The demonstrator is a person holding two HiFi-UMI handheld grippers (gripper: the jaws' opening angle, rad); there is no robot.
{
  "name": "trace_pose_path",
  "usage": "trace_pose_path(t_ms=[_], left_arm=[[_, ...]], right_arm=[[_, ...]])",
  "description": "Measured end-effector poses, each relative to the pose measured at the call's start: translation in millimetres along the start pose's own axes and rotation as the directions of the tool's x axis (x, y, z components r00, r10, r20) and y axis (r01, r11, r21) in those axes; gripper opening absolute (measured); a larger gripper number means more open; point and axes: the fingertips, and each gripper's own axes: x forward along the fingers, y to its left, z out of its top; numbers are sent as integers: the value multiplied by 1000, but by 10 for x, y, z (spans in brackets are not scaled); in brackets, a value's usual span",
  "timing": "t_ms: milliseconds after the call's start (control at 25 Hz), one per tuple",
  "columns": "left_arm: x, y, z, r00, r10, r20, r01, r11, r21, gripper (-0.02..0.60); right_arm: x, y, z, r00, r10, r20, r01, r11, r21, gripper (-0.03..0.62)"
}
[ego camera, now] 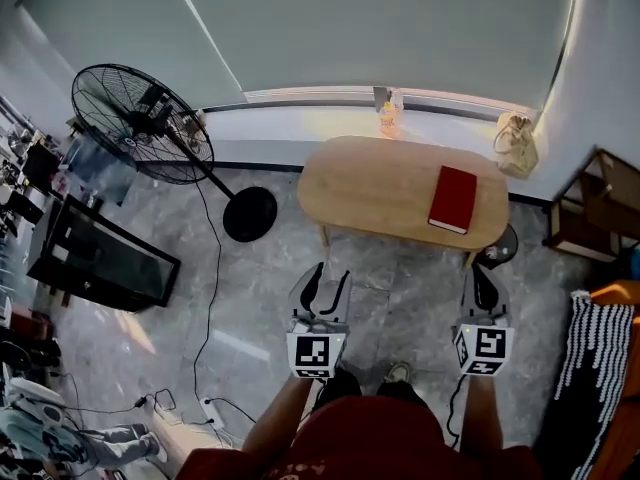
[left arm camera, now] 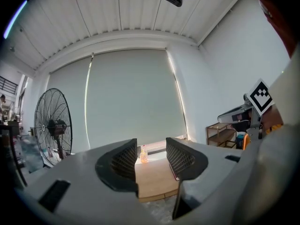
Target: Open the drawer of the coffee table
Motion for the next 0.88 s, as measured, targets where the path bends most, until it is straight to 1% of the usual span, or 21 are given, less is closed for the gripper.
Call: trace_pose_path(t_ms=[240, 520, 880], left_arm=[[70, 332, -9, 999, -34, 29, 35, 999, -12, 195], [40, 791, -22, 998, -31, 56, 32, 999, -24, 195], [-3, 1279, -147, 997, -39, 68, 41, 999, -26, 195]], right_arm=[[119, 205, 106, 999, -52, 9, 52, 999, -1, -3], [312, 614, 315, 998, -52, 32, 52, 998, -17, -5], [538, 1182, 360, 998, -48, 32, 49, 998, -33, -5]])
